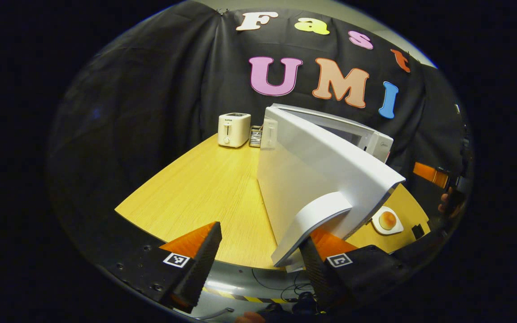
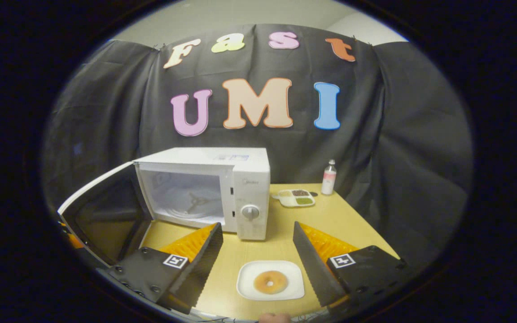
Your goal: Open the microwave oven with the left hand, put the food in, and close the microwave oven.
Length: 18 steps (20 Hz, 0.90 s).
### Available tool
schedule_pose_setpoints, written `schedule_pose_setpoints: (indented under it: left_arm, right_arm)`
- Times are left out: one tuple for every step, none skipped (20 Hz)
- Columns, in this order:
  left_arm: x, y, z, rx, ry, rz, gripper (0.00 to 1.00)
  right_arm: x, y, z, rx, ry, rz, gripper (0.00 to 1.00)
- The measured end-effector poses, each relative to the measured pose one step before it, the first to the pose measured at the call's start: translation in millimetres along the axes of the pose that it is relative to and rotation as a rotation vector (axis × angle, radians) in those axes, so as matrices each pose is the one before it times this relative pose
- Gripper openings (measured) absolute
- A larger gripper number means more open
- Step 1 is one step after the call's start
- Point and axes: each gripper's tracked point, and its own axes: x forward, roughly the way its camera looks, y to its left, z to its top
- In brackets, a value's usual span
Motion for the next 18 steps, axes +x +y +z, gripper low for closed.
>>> schedule_pose_setpoints:
  left_arm:
    - [0.21, 0.27, 2.12, 0.01178, -0.00735, 0.00959, 0.95]
    - [-0.45, 0.17, -0.55, 0.00315, 0.0042, 0.00789, 0.94]
    - [-0.25, 0.12, -0.24, -0.0085, 0.00464, 0.00457, 0.94]
    - [-0.28, -0.47, -0.94, -0.00778, 0.00479, 0.00315, 0.95]
    - [-1.23, -0.19, 0.3, -0.00394, 0.00119, 0.00404, 0.95]
    - [-0.46, -0.2, -1.12, -0.00145, 0.00178, 0.00098, 0.95]
    - [-1.3, -0.75, 0.53, 0.00149, 0.00163, 0.00098, 0.95]
    - [-1.99, -0.5, -0.21, 0.00526, 0.00164, 0.00242, 0.95]
    - [-3.36, -0.3, 0.96, 0.01028, -0.00003, 0.00374, 0.95]
    - [-4.87, -0.24, 2.87, 0.01056, -0.00185, 0.00156, 0.95]
    - [-6.61, -0.42, 10.81, 0.0098, -0.02864, -0.0008, 0.95]
    - [-5.99, -3.33, 8.3, 0.00533, -0.02001, -0.00444, 0.95]
    - [-6.51, -1.97, 0.5, 0.00745, 0.0169, -0.00199, 0.95]
    - [-8.36, -1.28, 0.58, 0.00082, 0.00687, -0.00115, 0.94]
    - [-6.6, -2.56, 5.75, -0.00192, -0.01827, -0.00229, 0.95]
    - [-7.92, 1.94, 10.56, 0.00189, -0.02471, 0.00662, 0.94]
    - [-7.16, 0.88, 8.08, 0.00654, -0.01212, 0.00547, 0.94]
    - [-5.43, 1.91, 6.11, 0.00775, -0.01108, 0.01003, 0.94]
  right_arm:
    - [3.4, -4.6, -14.23, -0.00052, 0.03468, -0.00931, 0.99]
    - [2.08, -5.17, -11.69, 0.00324, 0.02829, -0.0087, 0.98]
    - [1.28, -3.86, -7.65, 0.0042, 0.01673, -0.00725, 0.98]
    - [2.07, -3.16, -8.04, -0.00051, 0.01358, -0.00652, 0.98]
    - [2.9, -3.46, -9.19, -0.01145, 0.0223, -0.01022, 0.99]
    - [3.59, -2.76, -9.78, -0.01203, 0.01609, -0.00449, 0.98]
    - [2.01, -1.4, -4.24, -0.00963, 0.00802, -0.00238, 0.98]
    - [2.09, 0.26, -5.11, -0.00649, 0.00654, 0.00082, 0.99]
    - [2.88, 1.21, -4.44, -0.00417, 0.00958, -0.00019, 0.98]
    - [2.51, 1.05, -4.96, -0.00223, 0.01031, 0.00164, 0.98]
    - [2.13, 1.47, -2.71, -0.00433, 0.00758, 0.00406, 0.98]
    - [2.34, 0.04, -3.56, -0.008, 0.00522, 0.00109, 0.98]
    - [2.98, -0.07, -2.7, -0.00596, 0.00582, 0.00114, 0.98]
    - [3.26, 1.54, -4.55, -0.00128, 0.00989, 0.00232, 0.98]
    - [3.85, 0.21, -3.69, -0.00053, 0.00951, 0.00075, 0.98]
    - [2.07, 0.24, -4.25, -0.00231, 0.00944, -0.00021, 0.99]
    - [5.42, 0.35, -5.66, -0.00405, 0.01355, -0.00223, 0.98]
    - [3.64, 0.14, -7.9, -0.00473, 0.01514, 0.00015, 0.98]
